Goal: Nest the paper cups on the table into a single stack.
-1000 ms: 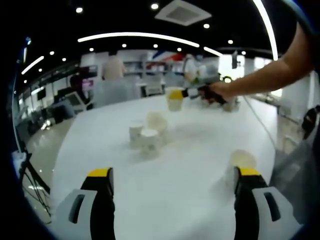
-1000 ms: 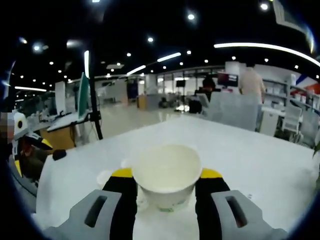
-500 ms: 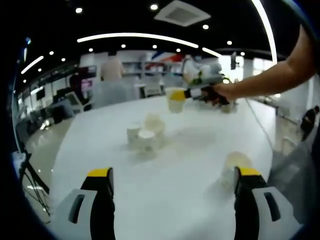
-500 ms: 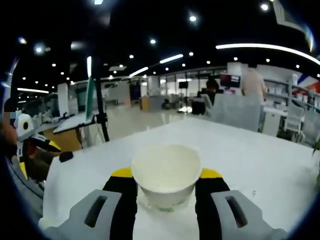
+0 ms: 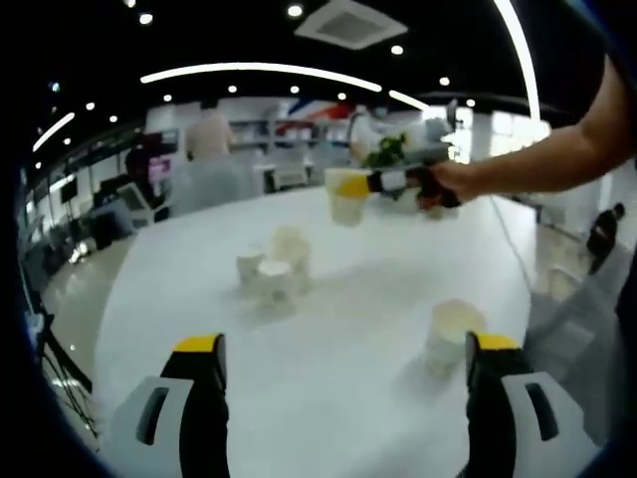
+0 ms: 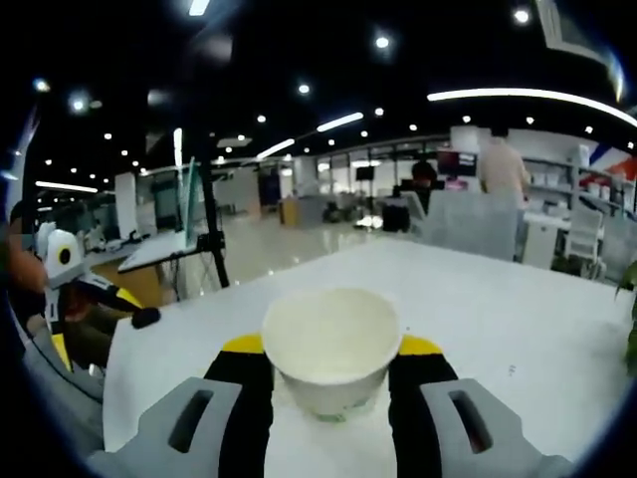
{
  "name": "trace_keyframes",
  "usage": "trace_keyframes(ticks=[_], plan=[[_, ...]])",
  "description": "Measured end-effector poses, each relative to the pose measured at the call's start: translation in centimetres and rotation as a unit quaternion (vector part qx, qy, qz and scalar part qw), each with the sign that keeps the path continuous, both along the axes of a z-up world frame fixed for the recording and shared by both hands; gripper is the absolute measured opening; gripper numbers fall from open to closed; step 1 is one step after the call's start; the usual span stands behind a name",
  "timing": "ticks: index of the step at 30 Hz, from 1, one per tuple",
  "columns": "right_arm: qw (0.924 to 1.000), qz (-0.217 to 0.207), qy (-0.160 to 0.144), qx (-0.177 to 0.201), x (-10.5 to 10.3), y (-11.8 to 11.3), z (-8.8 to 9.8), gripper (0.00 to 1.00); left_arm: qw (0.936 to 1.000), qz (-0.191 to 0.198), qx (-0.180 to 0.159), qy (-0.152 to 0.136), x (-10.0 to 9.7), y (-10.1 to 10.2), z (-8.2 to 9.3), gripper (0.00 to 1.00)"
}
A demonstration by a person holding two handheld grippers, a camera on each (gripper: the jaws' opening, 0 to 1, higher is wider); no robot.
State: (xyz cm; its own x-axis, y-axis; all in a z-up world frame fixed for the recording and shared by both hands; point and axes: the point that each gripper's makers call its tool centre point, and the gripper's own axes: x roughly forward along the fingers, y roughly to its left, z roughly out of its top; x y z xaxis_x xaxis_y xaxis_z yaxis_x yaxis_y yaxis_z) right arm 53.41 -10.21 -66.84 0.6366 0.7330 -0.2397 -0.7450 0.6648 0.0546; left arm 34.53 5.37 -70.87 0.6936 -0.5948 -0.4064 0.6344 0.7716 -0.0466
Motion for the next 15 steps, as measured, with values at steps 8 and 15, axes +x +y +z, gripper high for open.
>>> trace_keyframes(ticks=[8, 15], plan=[[0.9999, -0.004, -0.002, 0.013, -3.1, -0.1, 1.7, 0.42, 0.9999, 0.004, -0.014, -0.005, 0.3, -0.2, 1.3, 0.99], [0.9997, 0.000, -0.009, 0.023, -5.9, -0.1, 2.6, 0.42, 0.9999, 0.002, -0.013, -0.006, 0.1, -0.3, 1.2, 0.99]])
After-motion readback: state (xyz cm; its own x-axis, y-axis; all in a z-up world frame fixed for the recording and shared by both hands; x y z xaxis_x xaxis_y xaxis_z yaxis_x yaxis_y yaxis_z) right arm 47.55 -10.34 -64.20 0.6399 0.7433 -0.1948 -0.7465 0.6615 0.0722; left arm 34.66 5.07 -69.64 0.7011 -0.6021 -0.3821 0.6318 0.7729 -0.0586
